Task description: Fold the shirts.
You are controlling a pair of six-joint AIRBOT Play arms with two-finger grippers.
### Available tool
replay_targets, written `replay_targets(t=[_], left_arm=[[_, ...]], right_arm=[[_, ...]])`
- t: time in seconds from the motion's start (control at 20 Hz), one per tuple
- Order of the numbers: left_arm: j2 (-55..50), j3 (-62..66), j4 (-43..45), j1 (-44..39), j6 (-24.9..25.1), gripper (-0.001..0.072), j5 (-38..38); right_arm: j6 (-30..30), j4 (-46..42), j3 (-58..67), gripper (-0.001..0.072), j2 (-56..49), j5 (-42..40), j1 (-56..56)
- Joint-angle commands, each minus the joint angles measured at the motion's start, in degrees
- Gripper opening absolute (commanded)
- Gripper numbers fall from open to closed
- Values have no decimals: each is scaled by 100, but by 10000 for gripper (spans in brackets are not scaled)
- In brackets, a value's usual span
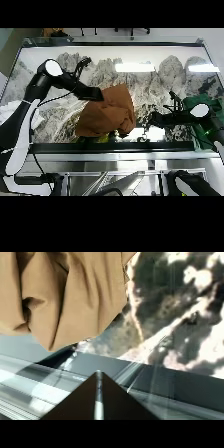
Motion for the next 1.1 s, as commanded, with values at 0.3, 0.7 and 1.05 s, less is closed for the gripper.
replay_targets(t=[0.3, 0.7, 1.05], left_arm=[[1768, -4426, 520, 1937, -17, 695, 658], [1609, -5165, -557, 1316, 608, 694, 2955], [422, -4162, -555, 852, 632, 221, 2677]], right_arm=[[-505, 479, 4, 452, -1123, -824, 0], [-3200, 3274, 7, 434, -2796, -1099, 9], [-3943, 4011, 7, 267, -3346, -1027, 9]])
